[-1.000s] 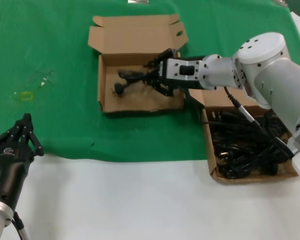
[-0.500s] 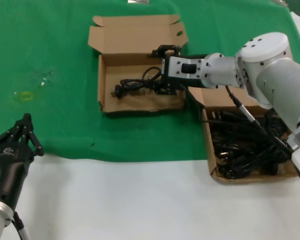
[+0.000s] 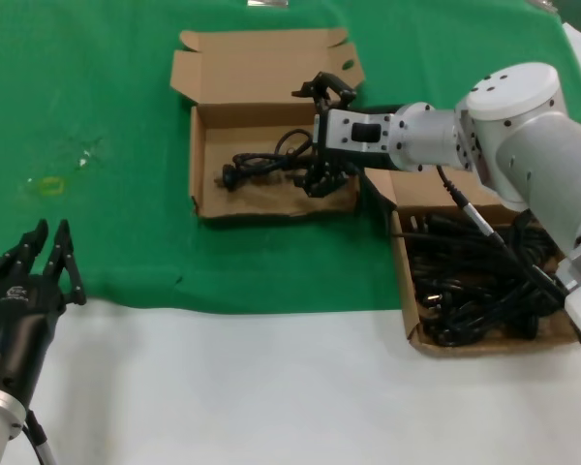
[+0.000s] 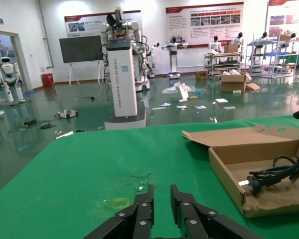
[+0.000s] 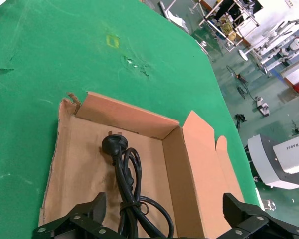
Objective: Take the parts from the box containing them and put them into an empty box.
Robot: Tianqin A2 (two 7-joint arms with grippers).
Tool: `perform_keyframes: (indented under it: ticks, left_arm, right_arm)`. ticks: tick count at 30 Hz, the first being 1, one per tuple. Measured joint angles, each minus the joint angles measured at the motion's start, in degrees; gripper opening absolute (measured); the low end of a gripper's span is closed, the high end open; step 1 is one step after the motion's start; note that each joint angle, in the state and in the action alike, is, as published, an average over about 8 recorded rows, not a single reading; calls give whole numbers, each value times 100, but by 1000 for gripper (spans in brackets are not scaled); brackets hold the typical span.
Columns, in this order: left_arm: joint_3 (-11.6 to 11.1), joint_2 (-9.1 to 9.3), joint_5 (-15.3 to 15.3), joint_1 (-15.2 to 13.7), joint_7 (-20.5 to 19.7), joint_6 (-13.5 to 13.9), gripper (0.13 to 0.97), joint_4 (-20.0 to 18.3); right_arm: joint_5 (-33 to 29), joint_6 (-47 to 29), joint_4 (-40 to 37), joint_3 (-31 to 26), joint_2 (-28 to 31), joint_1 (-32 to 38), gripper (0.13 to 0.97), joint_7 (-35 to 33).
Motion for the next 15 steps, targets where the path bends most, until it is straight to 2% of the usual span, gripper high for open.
perform_keyframes:
  ticks: [4,8,11,15]
  left_arm:
    - [0,0,0,0,0,0,231,0]
    - [0,0,0,0,0,0,268,0]
    - [0,0,0,0,0,0,268,0]
    - [0,0,0,0,0,0,353,0]
  right_arm:
    - [-3,16,41,19,8,-35,819,21]
    - [-15,93,237,109,45,-204,819,133]
    - [-32,195,495,226,94,-427,860,280]
    - [-58,359,912,417,174,-786,915,521]
